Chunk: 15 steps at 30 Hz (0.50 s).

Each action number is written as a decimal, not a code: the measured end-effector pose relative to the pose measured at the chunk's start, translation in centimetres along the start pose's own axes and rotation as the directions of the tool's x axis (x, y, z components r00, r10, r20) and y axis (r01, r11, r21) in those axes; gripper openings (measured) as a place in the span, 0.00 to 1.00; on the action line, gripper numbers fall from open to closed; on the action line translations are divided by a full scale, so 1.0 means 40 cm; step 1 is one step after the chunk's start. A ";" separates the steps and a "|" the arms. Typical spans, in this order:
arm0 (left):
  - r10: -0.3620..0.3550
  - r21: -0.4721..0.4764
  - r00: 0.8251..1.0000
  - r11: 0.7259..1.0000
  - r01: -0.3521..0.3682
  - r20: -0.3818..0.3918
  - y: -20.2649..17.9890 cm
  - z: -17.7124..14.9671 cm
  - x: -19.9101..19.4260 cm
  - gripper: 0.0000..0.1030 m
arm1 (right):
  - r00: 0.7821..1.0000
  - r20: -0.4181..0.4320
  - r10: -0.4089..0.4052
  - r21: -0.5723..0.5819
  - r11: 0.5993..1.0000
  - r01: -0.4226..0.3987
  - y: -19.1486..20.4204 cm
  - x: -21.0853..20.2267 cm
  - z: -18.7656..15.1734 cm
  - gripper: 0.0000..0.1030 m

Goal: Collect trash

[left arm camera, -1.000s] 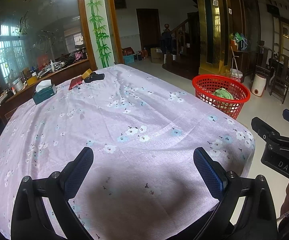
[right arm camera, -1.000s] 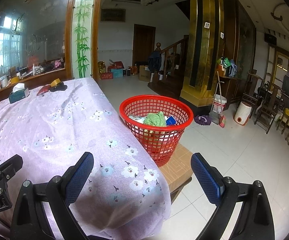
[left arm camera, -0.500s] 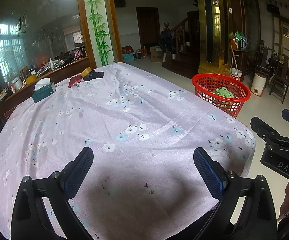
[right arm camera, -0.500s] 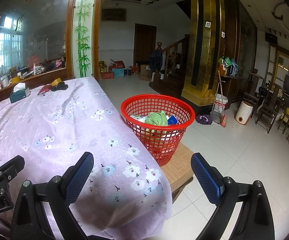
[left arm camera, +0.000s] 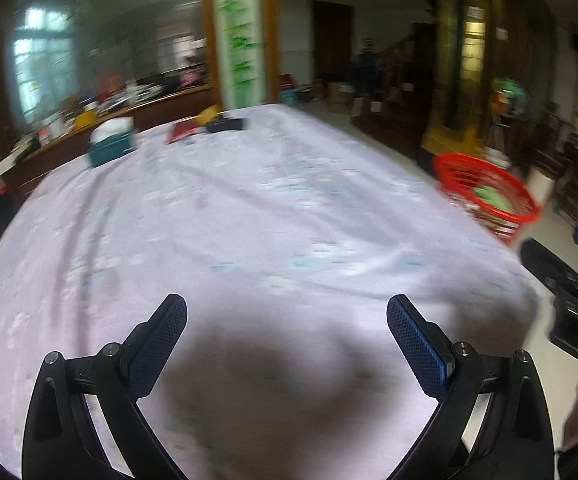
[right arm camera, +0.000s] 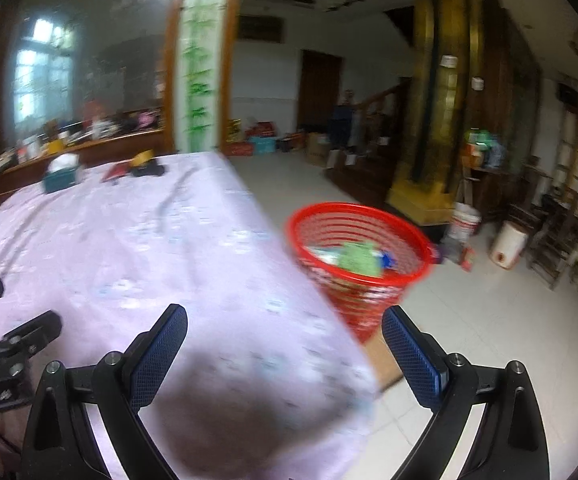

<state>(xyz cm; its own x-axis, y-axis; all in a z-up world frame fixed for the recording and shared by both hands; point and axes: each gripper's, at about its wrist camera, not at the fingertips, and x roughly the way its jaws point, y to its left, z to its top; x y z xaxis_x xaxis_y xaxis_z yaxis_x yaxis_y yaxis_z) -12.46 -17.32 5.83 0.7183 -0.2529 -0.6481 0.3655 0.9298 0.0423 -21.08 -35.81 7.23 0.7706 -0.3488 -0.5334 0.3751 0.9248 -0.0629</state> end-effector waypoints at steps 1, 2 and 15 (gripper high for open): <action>0.028 -0.017 1.000 0.999 -0.029 -0.008 0.026 0.002 0.008 0.96 | 0.999 -0.017 0.042 -0.012 0.999 -0.042 0.026 0.013 0.011 0.97; 0.060 -0.040 0.998 0.997 -0.061 -0.024 0.061 0.003 0.019 0.96 | 0.996 -0.037 0.084 -0.028 0.996 -0.085 0.053 0.028 0.021 0.97; 0.165 -0.249 0.955 0.941 -0.228 -0.248 0.416 -0.011 0.121 0.96 | 0.889 -0.300 0.346 -0.113 0.913 -0.393 0.438 0.289 0.108 0.98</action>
<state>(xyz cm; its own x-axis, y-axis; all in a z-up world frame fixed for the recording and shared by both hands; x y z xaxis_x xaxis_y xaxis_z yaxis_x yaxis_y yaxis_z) -3.17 -2.95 3.07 0.5994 -0.0215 -0.8002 0.0332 0.9994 -0.0020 -3.36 -24.28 3.58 0.6602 0.0553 -0.7491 -0.0188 0.9982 0.0572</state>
